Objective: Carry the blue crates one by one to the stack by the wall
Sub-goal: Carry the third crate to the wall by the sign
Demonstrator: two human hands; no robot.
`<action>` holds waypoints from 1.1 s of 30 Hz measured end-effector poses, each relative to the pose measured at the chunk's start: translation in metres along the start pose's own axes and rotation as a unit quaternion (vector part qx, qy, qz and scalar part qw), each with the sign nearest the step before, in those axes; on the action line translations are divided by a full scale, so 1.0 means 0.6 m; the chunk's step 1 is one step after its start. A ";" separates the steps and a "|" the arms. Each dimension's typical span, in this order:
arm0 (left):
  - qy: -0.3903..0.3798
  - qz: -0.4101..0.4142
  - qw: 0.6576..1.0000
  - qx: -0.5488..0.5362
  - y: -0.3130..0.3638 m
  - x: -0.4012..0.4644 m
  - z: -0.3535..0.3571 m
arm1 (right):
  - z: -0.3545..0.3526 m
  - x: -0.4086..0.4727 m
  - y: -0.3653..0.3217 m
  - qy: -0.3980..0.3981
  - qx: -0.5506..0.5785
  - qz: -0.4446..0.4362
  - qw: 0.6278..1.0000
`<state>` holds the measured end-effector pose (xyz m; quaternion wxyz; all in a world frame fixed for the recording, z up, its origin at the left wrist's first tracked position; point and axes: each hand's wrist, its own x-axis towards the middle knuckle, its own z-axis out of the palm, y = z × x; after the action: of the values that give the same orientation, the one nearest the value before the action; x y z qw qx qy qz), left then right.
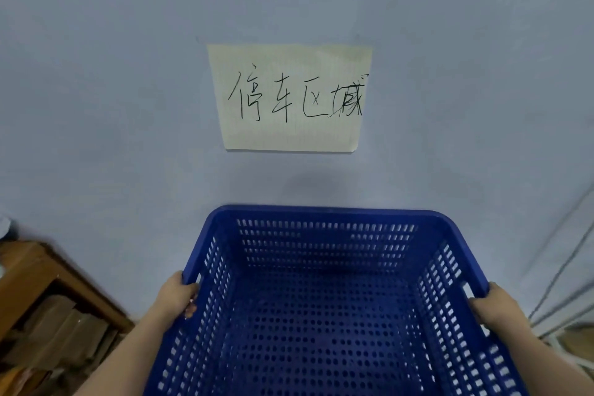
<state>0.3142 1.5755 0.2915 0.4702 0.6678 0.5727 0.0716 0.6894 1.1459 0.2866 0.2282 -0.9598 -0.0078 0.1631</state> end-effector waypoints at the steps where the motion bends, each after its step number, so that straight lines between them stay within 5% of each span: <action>1: 0.003 0.005 1.000 0.004 -0.002 0.000 0.001 | -0.001 -0.001 -0.001 -0.001 -0.003 0.001 1.000; 33: 0.022 0.029 0.997 0.075 0.021 -0.037 0.006 | -0.014 -0.004 -0.003 -0.036 -0.041 0.023 0.998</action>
<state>0.3178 1.5564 0.3085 0.4038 0.7156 0.5671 0.0571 0.6901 1.1437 0.2951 0.1839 -0.9618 -0.0008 0.2028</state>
